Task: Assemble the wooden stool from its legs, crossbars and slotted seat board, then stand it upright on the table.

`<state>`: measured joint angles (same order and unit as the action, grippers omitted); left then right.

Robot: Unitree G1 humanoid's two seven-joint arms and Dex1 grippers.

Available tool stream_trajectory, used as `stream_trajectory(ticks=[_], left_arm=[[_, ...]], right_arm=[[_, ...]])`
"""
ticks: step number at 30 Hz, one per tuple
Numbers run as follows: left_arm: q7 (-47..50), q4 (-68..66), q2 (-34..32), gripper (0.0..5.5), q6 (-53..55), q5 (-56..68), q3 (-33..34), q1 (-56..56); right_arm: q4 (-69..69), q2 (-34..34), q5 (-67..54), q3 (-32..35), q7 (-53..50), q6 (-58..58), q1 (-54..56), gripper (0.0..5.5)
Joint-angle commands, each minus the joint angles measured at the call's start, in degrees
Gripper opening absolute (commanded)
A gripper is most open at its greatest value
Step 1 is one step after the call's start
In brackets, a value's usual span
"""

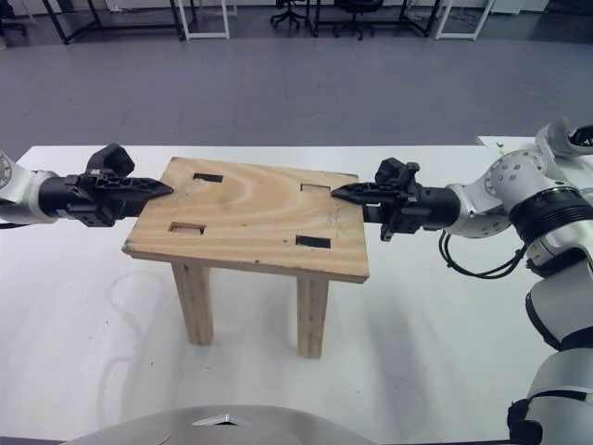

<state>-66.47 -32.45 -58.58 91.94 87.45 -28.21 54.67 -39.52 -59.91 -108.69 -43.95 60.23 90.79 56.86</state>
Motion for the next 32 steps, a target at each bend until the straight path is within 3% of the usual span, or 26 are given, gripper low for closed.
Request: stream_trajectory(ticks=[1, 2, 3, 8, 13, 15, 17, 19, 21, 24, 32], left_arm=[[2.0, 6.3, 1.8, 1.82, -2.3, -7.5, 6.3, -5.2], [1.8, 6.7, 2.1, 2.08, -1.9, -8.6, 7.6, -5.7], [1.5, 6.9, 2.5, 2.27, -1.5, -9.9, 8.9, -6.0], [-0.3, 2.5, 3.6, 3.16, -0.1, -16.2, 15.0, -4.9], [-4.2, -1.9, -2.1, 4.12, -2.3, -21.4, 23.4, -3.6], [-6.2, -4.7, -5.7, 4.38, -9.6, -25.5, 27.8, -2.7], [0.0, -2.0, -3.3, 4.59, -29.7, -32.6, 34.6, -8.2], [19.3, 1.8, 7.6, 4.59, -58.2, -46.1, 37.3, -19.3], [35.8, 1.4, 17.6, 4.59, -78.1, -58.4, 33.4, -28.1], [44.1, 0.8, 27.4, 4.59, -85.9, -60.6, 34.0, -32.4], [42.0, -6.0, 32.5, 4.59, -98.1, -66.4, 35.5, -30.8]], right_arm=[[6.3, 2.6, -4.3, 14.4, -11.4, -4.4, -10.9, 1.32], [7.2, 3.2, -4.3, 17.5, -13.9, -4.9, -13.0, 1.32], [8.3, 4.0, -4.3, 21.1, -16.4, -5.2, -15.2, 1.76], [9.5, 7.5, -4.3, 35.9, -27.7, -6.1, -21.4, 2.73], [12.6, 2.1, -4.3, 50.3, -34.8, -6.9, -28.9, 3.79], [18.1, 0.8, -4.2, 58.5, -40.6, -13.4, -33.6, 4.06], [30.6, 5.9, 11.2, 65.1, -45.5, -29.1, -39.1, 4.11], [39.2, 14.7, 37.3, 61.2, -50.2, -53.1, -45.5, 4.11], [35.0, 21.1, 61.3, 49.8, -54.6, -73.9, -48.1, 4.11], [26.0, 26.3, 76.9, 43.9, -56.4, -88.5, -47.3, 4.11], [10.7, 33.5, 90.2, 47.1, -54.6, -106.4, -40.3, 4.11]])
